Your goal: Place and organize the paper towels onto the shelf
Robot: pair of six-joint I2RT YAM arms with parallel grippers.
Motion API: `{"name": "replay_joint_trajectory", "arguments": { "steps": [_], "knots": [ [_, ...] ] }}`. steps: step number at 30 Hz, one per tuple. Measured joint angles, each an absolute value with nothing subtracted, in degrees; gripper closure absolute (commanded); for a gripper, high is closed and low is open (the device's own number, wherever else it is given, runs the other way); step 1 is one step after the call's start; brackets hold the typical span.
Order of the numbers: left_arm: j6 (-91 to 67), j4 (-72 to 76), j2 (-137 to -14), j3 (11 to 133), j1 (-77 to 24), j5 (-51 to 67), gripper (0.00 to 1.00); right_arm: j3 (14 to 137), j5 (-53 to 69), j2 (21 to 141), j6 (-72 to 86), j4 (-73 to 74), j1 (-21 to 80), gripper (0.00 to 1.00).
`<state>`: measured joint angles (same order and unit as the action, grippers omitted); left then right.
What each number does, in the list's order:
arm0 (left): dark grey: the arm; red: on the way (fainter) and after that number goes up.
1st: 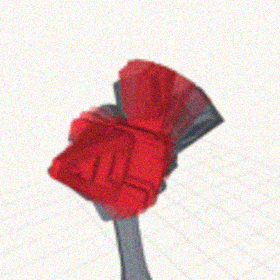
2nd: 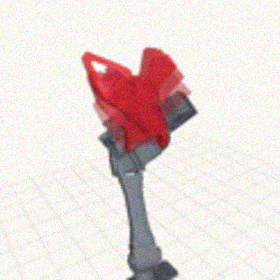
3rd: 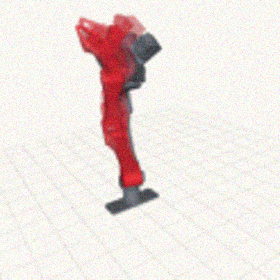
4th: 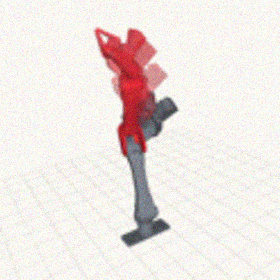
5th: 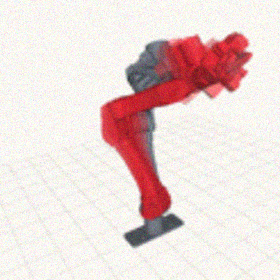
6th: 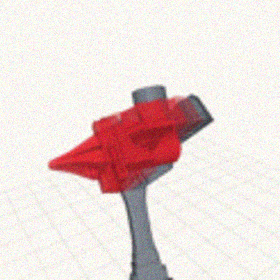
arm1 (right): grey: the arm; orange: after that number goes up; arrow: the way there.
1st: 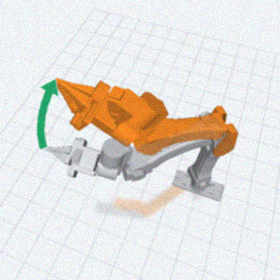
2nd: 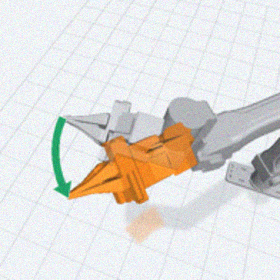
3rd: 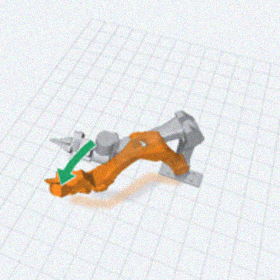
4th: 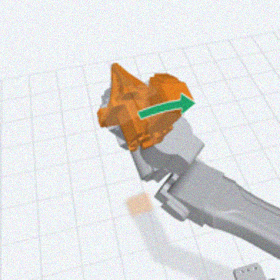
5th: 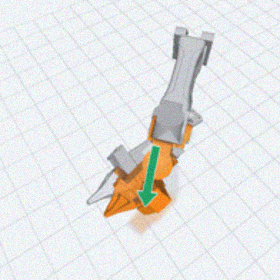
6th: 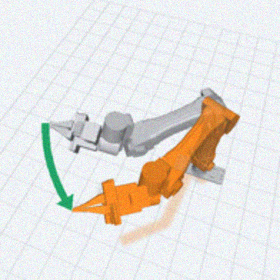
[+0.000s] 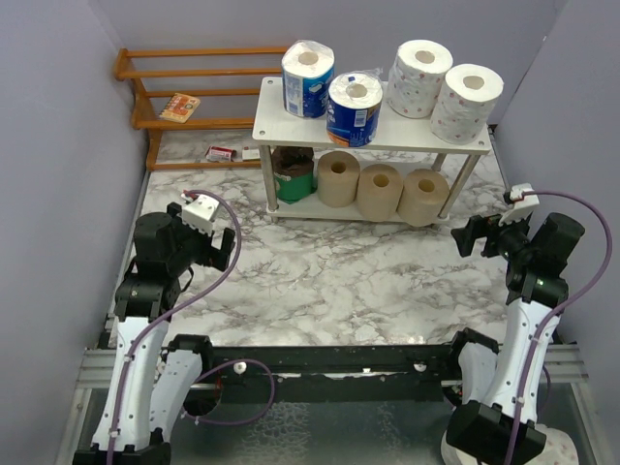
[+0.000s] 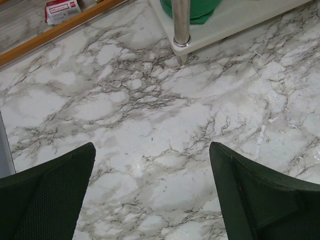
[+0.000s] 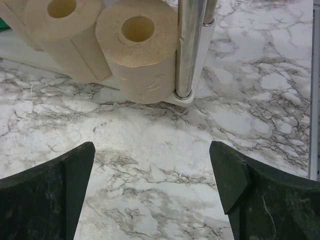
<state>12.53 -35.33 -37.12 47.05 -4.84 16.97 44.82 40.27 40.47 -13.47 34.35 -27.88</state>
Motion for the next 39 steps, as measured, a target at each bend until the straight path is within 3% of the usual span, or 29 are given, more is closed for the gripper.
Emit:
{"name": "replay_joint_trajectory", "arguments": {
  "steps": [29,39],
  "knots": [
    [12.91,-35.2,-45.65,45.5,13.54,18.57,0.01,44.18,46.7,33.36,-15.4,34.5,-27.88,0.0],
    [12.91,-35.2,-45.58,45.5,14.26,18.59,0.01,44.16,47.88,33.63,-16.19,34.54,-27.88,0.0]
  ]
}}
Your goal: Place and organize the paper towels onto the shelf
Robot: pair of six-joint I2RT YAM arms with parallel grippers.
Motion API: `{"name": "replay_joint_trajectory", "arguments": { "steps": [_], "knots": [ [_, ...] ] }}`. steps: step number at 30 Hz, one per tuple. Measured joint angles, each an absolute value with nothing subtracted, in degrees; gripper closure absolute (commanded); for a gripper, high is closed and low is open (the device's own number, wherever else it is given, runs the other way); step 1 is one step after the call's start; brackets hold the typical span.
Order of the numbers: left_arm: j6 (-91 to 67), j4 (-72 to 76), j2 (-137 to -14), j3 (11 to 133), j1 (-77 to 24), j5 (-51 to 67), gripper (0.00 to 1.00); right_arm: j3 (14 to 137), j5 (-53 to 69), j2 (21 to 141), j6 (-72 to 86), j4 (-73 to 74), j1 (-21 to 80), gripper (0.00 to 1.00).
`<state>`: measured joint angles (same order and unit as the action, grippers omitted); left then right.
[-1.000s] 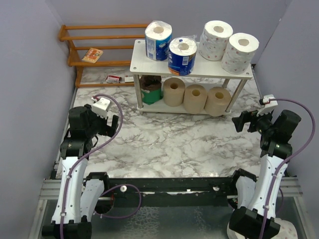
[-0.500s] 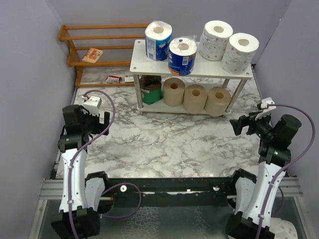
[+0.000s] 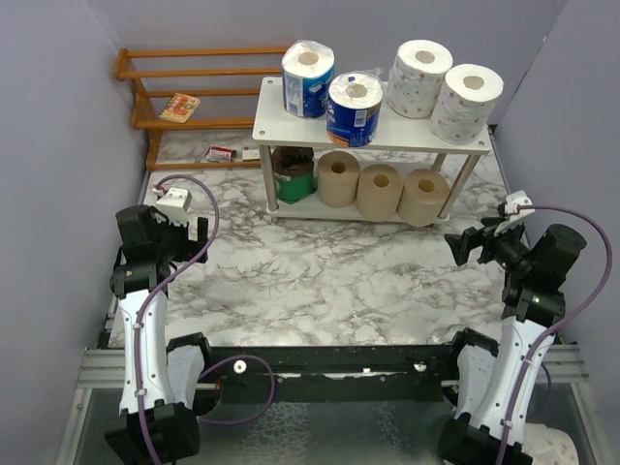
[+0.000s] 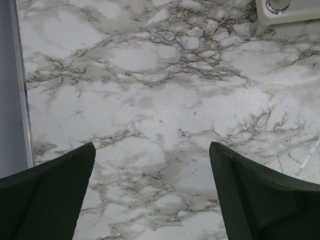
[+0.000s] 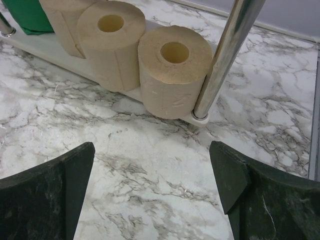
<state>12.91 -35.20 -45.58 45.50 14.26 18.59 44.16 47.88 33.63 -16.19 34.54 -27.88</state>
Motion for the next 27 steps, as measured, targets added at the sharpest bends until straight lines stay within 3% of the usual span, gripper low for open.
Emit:
{"name": "replay_joint_trajectory", "arguments": {
  "steps": [27],
  "knots": [
    [12.34,-35.22,-46.54,45.5,14.26,19.99,0.01,44.16,47.86,36.88,-16.16,34.7,-27.88,0.0]
  ]
}}
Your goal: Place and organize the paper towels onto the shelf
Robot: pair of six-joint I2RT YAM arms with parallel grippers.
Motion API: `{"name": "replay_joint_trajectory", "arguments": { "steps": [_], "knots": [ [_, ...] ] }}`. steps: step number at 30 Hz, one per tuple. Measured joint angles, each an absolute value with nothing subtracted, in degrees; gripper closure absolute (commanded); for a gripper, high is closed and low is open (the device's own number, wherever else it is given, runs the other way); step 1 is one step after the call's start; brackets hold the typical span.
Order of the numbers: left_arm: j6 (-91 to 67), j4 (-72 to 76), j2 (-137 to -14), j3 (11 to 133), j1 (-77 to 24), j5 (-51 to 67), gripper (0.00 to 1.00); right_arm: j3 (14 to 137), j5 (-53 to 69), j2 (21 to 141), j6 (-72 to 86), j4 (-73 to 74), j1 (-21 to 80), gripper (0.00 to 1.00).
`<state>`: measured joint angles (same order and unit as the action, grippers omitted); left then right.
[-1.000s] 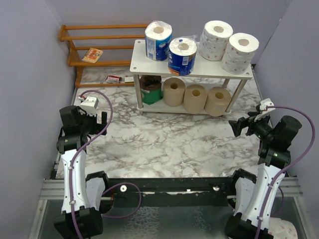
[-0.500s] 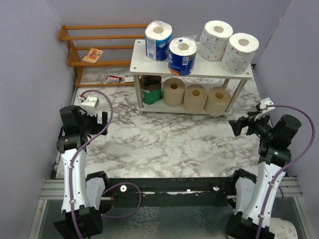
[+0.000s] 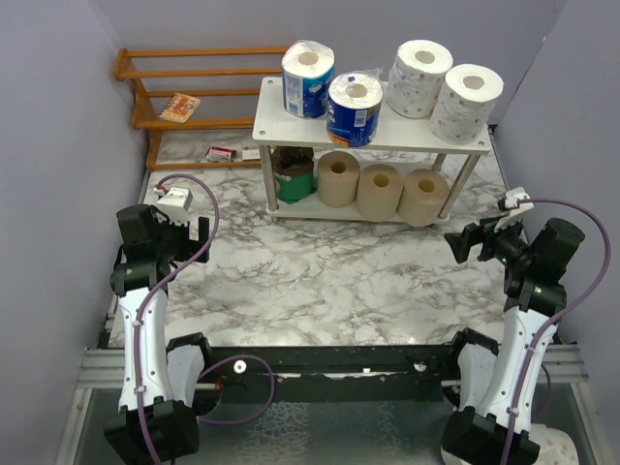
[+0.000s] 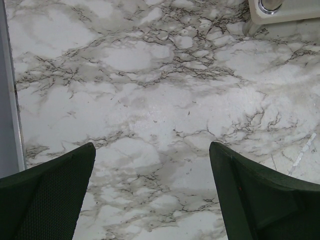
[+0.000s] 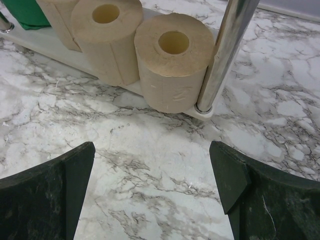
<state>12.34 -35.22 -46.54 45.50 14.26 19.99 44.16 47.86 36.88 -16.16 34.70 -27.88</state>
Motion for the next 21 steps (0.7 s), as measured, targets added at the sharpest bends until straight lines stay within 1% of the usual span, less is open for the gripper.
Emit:
{"name": "replay_joint_trajectory", "arguments": {
  "steps": [21],
  "knots": [
    [12.05,-35.2,-45.78,45.5,14.26,20.05,0.01,44.16,47.88,36.62,-16.16,34.72,-27.88,0.0]
  ]
}}
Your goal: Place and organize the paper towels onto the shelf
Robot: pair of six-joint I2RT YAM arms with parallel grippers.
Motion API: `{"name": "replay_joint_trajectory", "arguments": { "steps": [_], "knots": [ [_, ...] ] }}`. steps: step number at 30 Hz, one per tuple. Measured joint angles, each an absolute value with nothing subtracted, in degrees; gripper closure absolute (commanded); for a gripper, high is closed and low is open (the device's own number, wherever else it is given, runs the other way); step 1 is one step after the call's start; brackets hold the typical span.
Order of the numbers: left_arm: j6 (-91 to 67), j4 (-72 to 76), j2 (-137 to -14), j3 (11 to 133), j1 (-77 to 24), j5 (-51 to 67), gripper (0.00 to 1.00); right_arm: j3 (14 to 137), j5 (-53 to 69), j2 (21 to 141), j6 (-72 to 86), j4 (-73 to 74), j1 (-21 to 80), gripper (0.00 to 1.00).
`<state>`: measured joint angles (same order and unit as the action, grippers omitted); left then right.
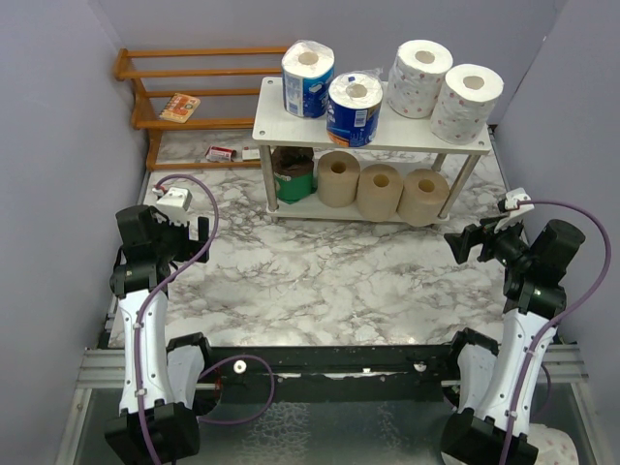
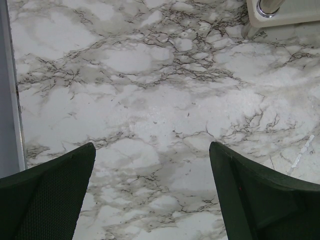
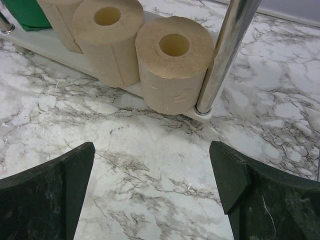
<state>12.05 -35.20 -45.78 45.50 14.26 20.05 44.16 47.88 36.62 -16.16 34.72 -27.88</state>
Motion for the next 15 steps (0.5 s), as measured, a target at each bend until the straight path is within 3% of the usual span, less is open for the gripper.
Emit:
{"name": "replay_joint_trajectory", "arguments": {
  "steps": [15],
  "knots": [
    [10.33,-34.94,-45.76,45.5,14.26,18.33,0.01,44.16,47.81,36.62,-16.1,34.72,-27.88,0.0]
  ]
}}
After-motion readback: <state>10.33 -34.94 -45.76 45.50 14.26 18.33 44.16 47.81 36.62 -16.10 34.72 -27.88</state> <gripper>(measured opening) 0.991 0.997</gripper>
